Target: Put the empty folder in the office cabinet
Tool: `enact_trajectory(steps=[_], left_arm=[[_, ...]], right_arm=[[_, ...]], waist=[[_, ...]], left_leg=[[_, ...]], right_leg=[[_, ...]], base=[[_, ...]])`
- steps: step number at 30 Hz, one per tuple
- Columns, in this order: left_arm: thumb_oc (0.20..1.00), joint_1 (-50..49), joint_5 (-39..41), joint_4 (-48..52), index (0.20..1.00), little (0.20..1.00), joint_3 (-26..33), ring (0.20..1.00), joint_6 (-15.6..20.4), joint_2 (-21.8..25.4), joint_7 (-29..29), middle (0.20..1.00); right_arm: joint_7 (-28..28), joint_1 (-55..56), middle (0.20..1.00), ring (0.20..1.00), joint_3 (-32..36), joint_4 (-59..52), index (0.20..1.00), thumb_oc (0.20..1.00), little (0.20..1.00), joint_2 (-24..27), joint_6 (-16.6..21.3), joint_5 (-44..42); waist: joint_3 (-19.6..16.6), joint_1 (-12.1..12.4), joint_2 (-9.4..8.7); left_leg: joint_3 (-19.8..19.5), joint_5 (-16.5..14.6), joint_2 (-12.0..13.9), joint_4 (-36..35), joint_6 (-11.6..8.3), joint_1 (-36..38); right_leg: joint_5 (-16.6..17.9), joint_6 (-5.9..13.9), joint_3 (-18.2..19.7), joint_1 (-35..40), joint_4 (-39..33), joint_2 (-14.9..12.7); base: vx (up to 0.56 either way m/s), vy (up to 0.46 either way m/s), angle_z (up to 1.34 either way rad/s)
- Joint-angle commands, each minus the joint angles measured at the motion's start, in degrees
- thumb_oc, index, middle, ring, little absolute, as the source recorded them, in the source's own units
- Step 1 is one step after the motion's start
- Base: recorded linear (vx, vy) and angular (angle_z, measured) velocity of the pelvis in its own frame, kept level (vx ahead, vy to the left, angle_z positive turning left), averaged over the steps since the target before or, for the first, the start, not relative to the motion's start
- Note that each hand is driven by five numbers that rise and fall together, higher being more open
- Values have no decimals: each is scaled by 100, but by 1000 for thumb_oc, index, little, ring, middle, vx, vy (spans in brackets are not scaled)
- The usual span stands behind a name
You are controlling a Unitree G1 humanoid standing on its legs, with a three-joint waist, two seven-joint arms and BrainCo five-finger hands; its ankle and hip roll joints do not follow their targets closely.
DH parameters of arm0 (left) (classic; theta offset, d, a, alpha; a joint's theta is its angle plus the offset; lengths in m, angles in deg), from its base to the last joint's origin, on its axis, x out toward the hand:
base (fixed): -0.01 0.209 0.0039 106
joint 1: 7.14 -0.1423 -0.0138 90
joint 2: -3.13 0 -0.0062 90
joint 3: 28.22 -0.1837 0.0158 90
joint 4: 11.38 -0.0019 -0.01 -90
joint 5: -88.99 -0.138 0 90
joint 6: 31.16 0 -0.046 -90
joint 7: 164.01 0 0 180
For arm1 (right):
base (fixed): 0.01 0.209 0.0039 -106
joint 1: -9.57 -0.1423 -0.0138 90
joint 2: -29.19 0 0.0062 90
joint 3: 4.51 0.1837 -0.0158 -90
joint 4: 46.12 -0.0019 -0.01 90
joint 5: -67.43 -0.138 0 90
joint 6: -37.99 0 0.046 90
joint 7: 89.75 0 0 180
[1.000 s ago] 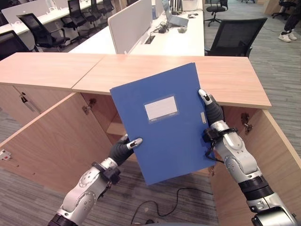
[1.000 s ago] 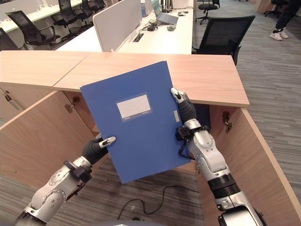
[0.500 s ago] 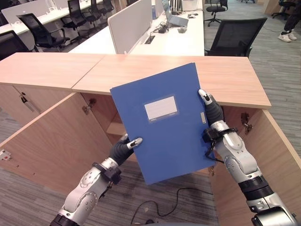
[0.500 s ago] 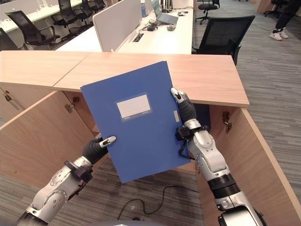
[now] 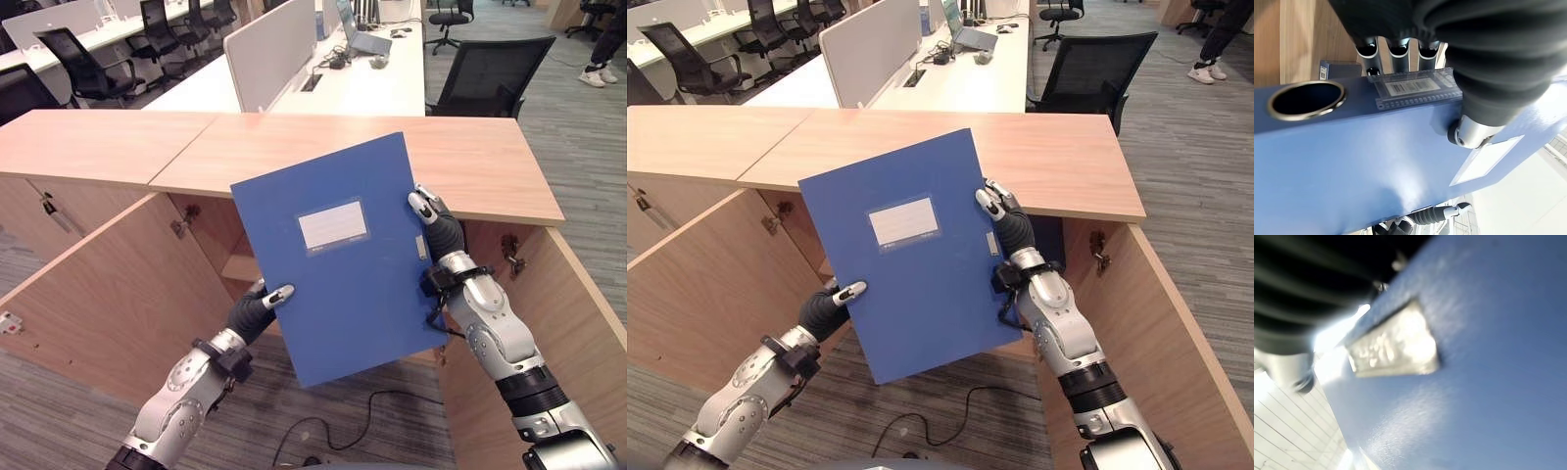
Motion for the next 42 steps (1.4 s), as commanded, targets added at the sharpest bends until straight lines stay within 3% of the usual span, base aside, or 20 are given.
enact_trajectory(steps=[1, 20, 24, 34, 42], left_arm=[[200, -23, 8, 229, 200, 200, 171, 200, 203, 111, 146, 200], [200, -261, -127, 48, 200, 200, 365, 200, 240, 44, 128, 200], [200, -750, -240, -264, 200, 200, 870, 200, 220, -59, 222, 200], [200, -1323, -196, -946, 200, 200, 1510, 200, 123, -598, 341, 200], [200, -1459, -310, -1719, 200, 200, 1752, 200, 150, -1208, 173, 200]], right_arm=[[-80, -465, 1000, 1000, 43, -384, 1000, 1000, 1000, -246, 332, -32], [-107, -166, 1000, 1000, 204, -231, 1000, 1000, 1000, -47, 231, 227], [-63, 497, 1000, 1000, 876, -80, 1000, 1000, 1000, 235, 193, 595], [-53, 1531, 1000, 1000, 1744, 390, 1000, 1000, 1000, 97, 257, 810], [-219, 2302, 1000, 1000, 1817, 918, 1000, 1000, 1000, -372, 205, 900]], waist=[[-204, -44, -501], [-190, -28, -517], [-167, -6, -520], [-117, 8, -545], [-70, -64, -559]], left_leg=[[246, -388, -249, 12, 244, 15], [234, -382, -249, 12, 240, 6], [198, -381, -260, 12, 241, -22], [151, -369, -263, 12, 247, -68], [169, -344, -224, 12, 236, -116]], right_leg=[[-155, 235, 695, 57, 93, -549], [-152, 240, 684, 54, 102, -547], [-162, 253, 635, 55, 100, -555], [-184, 264, 563, 40, 96, -553], [-201, 250, 559, 10, 85, -520]], base=[[0, 0, 0], [0, 0, 0], [0, 0, 0], [0, 0, 0], [-3, -4, 0]])
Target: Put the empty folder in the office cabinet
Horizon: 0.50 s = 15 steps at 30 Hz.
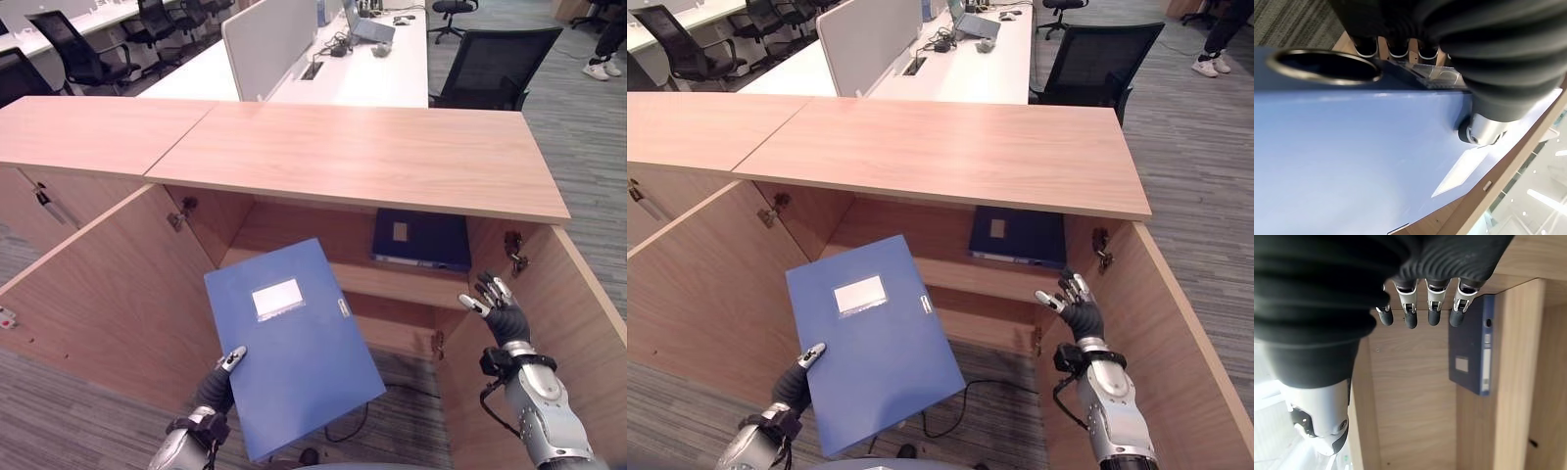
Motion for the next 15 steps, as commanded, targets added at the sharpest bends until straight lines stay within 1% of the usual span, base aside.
enact_trajectory(steps=[1, 6, 8, 9, 11, 15], left_arm=[[200, 148, 19, 119, 200, 200, 383, 200, 355, 169, 7, 200], [200, 235, -69, -87, 200, 200, 357, 200, 455, -65, -221, 200], [200, 240, -105, -85, 200, 200, 346, 200, 478, -86, -262, 200], [200, 304, -160, -150, 200, 200, 314, 200, 509, -132, -357, 200], [200, 310, -162, -153, 200, 200, 316, 200, 511, -133, -358, 200], [200, 501, -180, -299, 200, 200, 245, 200, 623, -281, -622, 200]], right_arm=[[-98, -349, 1000, 1000, -21, 184, 1000, 1000, 1000, -92, 246, 160], [-149, -129, 1000, 1000, -246, 634, 1000, 1000, 1000, -215, 167, 286], [-132, -94, 1000, 1000, -282, 747, 1000, 1000, 1000, -213, 161, 338], [-101, -61, 1000, 1000, -356, 991, 1000, 1000, 1000, -259, 141, 400], [-102, -71, 1000, 1000, -359, 1002, 1000, 1000, 1000, -259, 149, 400], [-7, -46, 1000, 1000, -557, 1666, 1000, 1000, 1000, -295, 103, 571]], waist=[[-224, -32, -465], [-173, -77, -469], [-166, -90, -469], [-153, -101, -475], [-150, -102, -475], [-85, -142, -491]], left_leg=[[187, -327, -221, 13, 211, -101], [199, -303, -207, 13, 191, -146], [199, -299, -202, 13, 186, -156], [207, -288, -187, 13, 174, -170], [207, -288, -186, 13, 174, -171], [216, -249, -159, 13, 143, -213]], right_leg=[[-165, 209, 594, 9, 84, -504], [-174, 195, 592, -30, 76, -468], [-176, 189, 590, -41, 76, -463], [-174, 183, 581, -42, 73, -455], [-175, 183, 581, -43, 73, -455], [-168, 173, 573, -95, 58, -415]], base=[[0, 0, 0], [-14, -11, -1], [0, 0, 0], [0, 0, 0], [0, 0, 0], [-34, -37, -1]])
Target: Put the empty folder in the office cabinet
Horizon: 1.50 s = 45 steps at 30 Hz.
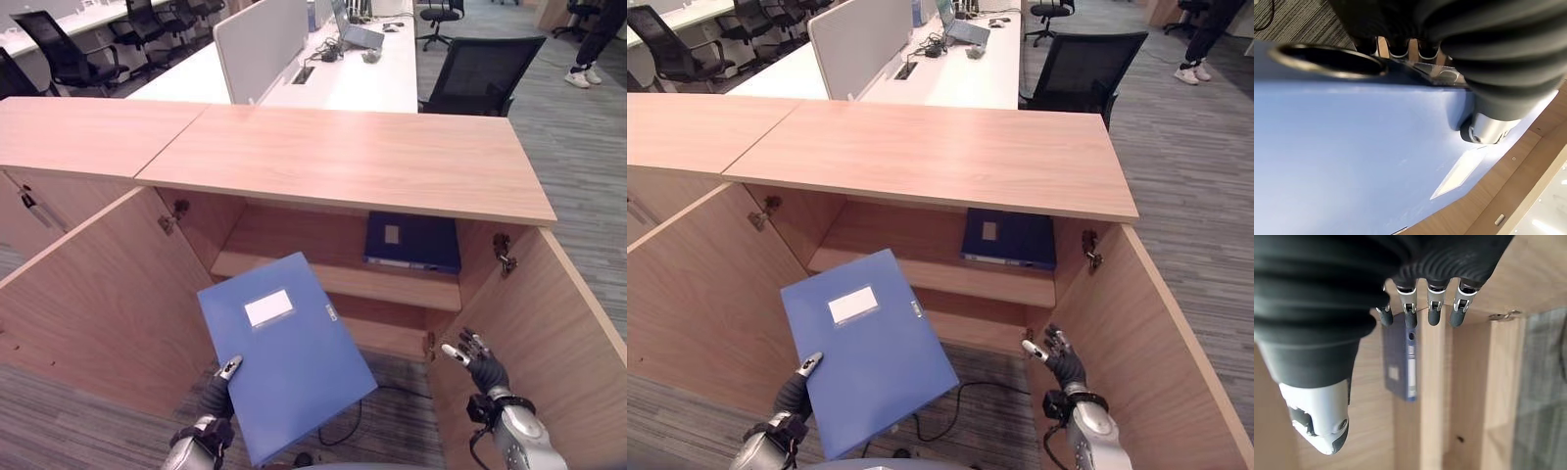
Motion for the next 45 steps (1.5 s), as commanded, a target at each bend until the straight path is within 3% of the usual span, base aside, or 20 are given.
enact_trajectory(steps=[1, 16, 20, 27, 31, 37, 39, 42, 45], left_arm=[[200, 448, -17, 87, 200, 200, 116, 200, 510, 22, -99, 200], [200, 1482, -201, -258, 200, 200, -231, 200, 934, -249, -1144, 200], [200, 2138, -96, -669, 200, 200, -365, 200, 1178, -442, -1777, 200], [200, 2886, 189, -1201, 200, 200, -198, 200, 1507, -554, -2350, 200], [200, 3407, 418, -1528, 200, 200, -9, 200, 1672, -588, -2623, 200], [200, 3995, 834, -1745, 200, 200, 214, 200, 1935, -684, -2842, 200], [200, 4226, 955, -1783, 200, 200, 254, 200, 2041, -705, -2944, 200], [200, 4471, 1031, -1918, 200, 200, 339, 200, 2114, -564, -3073, 200], [200, 4576, 1157, -2000, 200, 200, 430, 200, 2210, -504, -3119, 200]], right_arm=[[97, -248, 1000, 1000, -208, 49, 1000, 1000, 1000, -5, 172, 193], [212, -177, 1000, 1000, -969, 688, 1000, 1000, 1000, -104, 121, 649], [369, -129, 1000, 1000, -1217, 671, 1000, 1000, 1000, -106, 187, 739], [494, -185, 1000, 1000, -1410, 611, 1000, 1000, 1000, -46, 265, 753], [515, -176, 1000, 1000, -1462, 429, 1000, 1000, 1000, 25, 312, 676], [600, -197, 1000, 1000, -1325, 98, 1000, 1000, 1000, 111, 437, 372], [742, -308, 1000, 1000, -1232, 94, 1000, 1000, 1000, 136, 496, 249], [948, -644, 1000, 1000, -1263, 252, 1000, 1000, 1000, 134, 521, 182], [1019, -770, 1000, 1000, -1351, 325, 1000, 1000, 1000, 103, 521, 151]], waist=[[4, -20, -358], [158, -214, -423], [119, -370, -453], [92, -570, -437], [200, -694, -476], [488, -814, -563], [626, -879, -537], [678, -832, -520], [707, -767, -551]], left_leg=[[218, -226, -166, 11, 111, -201], [439, -152, -9, 11, 31, -272], [586, -203, 97, 11, -4, -113], [733, -279, 208, 28, -45, 58], [898, -388, 251, 449, -93, -48], [1007, -494, 115, 1446, -183, -741], [1043, -374, 187, 1558, -207, -1116], [910, 136, 544, 820, -240, -1419], [808, 250, 693, 618, -296, -1628]], right_leg=[[-154, 184, 551, -71, 55, -416], [-149, 139, 785, -238, 5, -233], [-214, 106, 925, -181, -4, -145], [-277, 77, 1085, -105, -4, -65], [-280, 37, 1234, -91, -4, -33], [-242, -10, 1245, -144, 8, -155], [-234, 8, 1229, -195, 31, -215], [-311, 86, 1376, -375, 223, -219], [-442, 127, 1554, -412, 335, -219]], base=[[-35, -32, -1], [-21, -46, -9], [24, -66, -25], [26, -32, -14], [-16, -23, -14], [-75, -5, -3], [-43, 91, 6], [64, 136, -10], [80, 106, -19]])
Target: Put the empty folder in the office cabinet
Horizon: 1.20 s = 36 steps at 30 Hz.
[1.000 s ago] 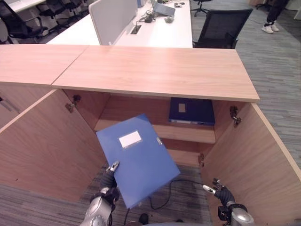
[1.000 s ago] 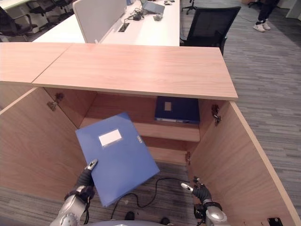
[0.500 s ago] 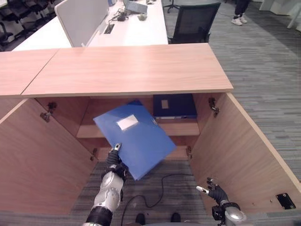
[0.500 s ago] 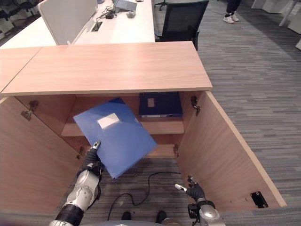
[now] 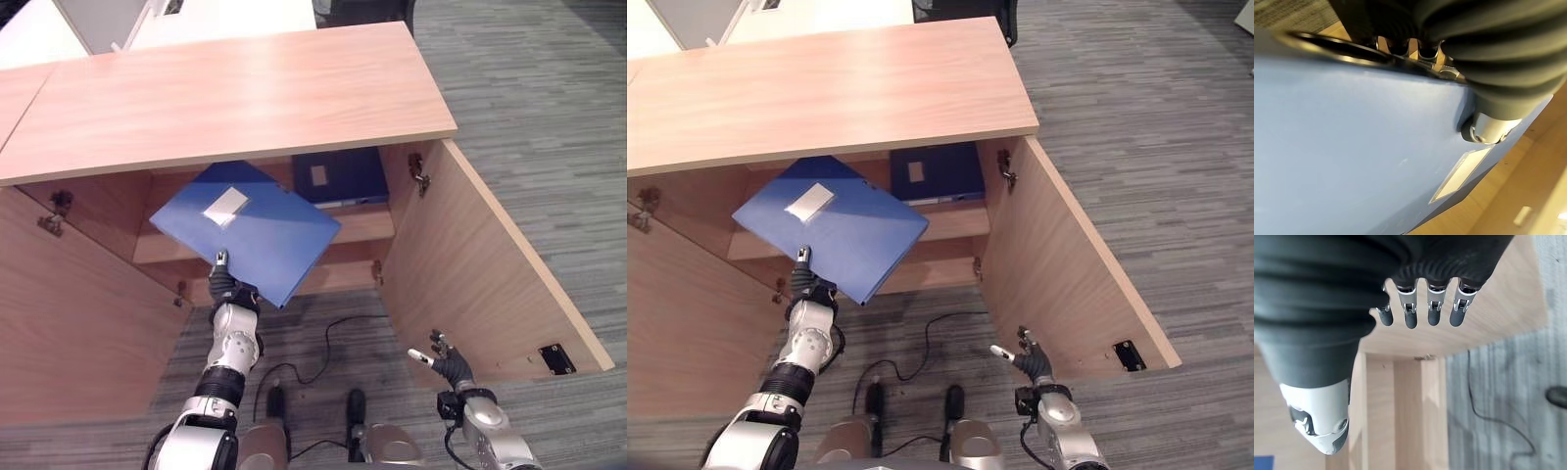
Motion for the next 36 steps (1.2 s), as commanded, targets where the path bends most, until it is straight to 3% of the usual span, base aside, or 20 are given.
enact_trajectory(steps=[1, 6, 14, 19, 22, 25, 27, 28, 29, 32, 36], left_arm=[[200, 289, 231, 175, 200, 200, 234, 200, 545, 259, 35, 200], [200, 364, 333, 24, 200, 200, 169, 200, 578, 276, 26, 200], [200, 478, 337, -15, 200, 200, 147, 200, 582, 421, -20, 200], [200, 684, 351, -105, 200, 200, 150, 200, 548, 637, -33, 200], [200, 839, 389, -66, 200, 200, 245, 200, 581, 843, -128, 200], [200, 885, 415, -151, 200, 200, 397, 200, 563, 957, -125, 200], [200, 992, 459, -221, 200, 200, 399, 200, 602, 1014, -107, 200], [200, 1089, 513, -266, 200, 200, 340, 200, 595, 995, -90, 200], [200, 1099, 520, -277, 200, 200, 340, 200, 596, 997, -84, 200], [200, 1260, 614, -462, 200, 200, 359, 200, 620, 954, -65, 200], [200, 1365, 833, -671, 200, 200, 476, 200, 681, 815, -15, 200]], right_arm=[[110, 100, 1000, 1000, -197, -85, 1000, 1000, 1000, 81, 327, -237], [116, 190, 1000, 1000, -273, -89, 1000, 1000, 1000, -61, 345, -218], [125, -29, 1000, 1000, -493, -20, 1000, 1000, 1000, -492, 330, -318], [76, -6, 1000, 1000, -634, -26, 1000, 1000, 1000, -740, 326, -375], [89, -171, 1000, 1000, -744, -8, 1000, 1000, 1000, -799, 298, -407], [9, -102, 1000, 1000, -813, -57, 1000, 1000, 1000, -871, 300, -443], [-5, -87, 1000, 1000, -814, -64, 1000, 1000, 1000, -855, 312, -472], [43, -129, 1000, 1000, -825, -70, 1000, 1000, 1000, -807, 347, -519], [45, -135, 1000, 1000, -824, -67, 1000, 1000, 1000, -805, 349, -522], [116, -208, 1000, 1000, -825, -139, 1000, 1000, 1000, -725, 368, -517], [96, -11, 1000, 1000, -784, -161, 1000, 1000, 1000, -669, 379, -516]], waist=[[-471, 147, -23], [-614, 170, -14], [-840, 281, -322], [-824, 242, -489], [-598, 198, -534], [-563, 199, -485], [-521, 138, -518], [-462, 105, -550], [-457, 100, -535], [-334, -39, -509], [-497, -98, -535]], left_leg=[[6, 99, 243, -365, 61, -119], [184, 293, 293, -553, 0, 79], [467, 39, -153, -708, 267, 241], [585, -173, -396, -724, 495, 423], [695, -226, -400, -724, 620, 557], [773, -364, -312, -724, 641, 714], [737, -469, -367, -724, 612, 808], [688, -518, -445, -724, 597, 838], [680, -534, -430, -724, 593, 847], [543, -700, -490, -724, 562, 964], [484, -802, -580, -724, 513, 984]], right_leg=[[-879, 394, 661, 383, 277, -9], [-996, 436, 635, 569, 310, -126], [-826, 790, 766, 281, 486, -591], [-653, 1047, 900, -277, 1539, -824], [76, 1202, 986, -808, 2381, -838], [-4, 1233, 807, -1118, 2748, -778], [-187, 1086, 731, -1180, 2282, -648], [-243, 965, 722, -1228, 1669, -555], [-234, 959, 705, -1192, 1620, -539], [208, 975, 684, -1550, 798, -489], [364, 915, 649, -1180, 200, -503]], base=[[157, 163, -46], [147, 153, -37], [76, 185, 13], [44, 208, -21], [-51, 102, -6], [36, 77, -38], [156, 45, -14], [139, -18, -15], [126, -45, -6], [132, -74, 15], [119, -108, 52]])
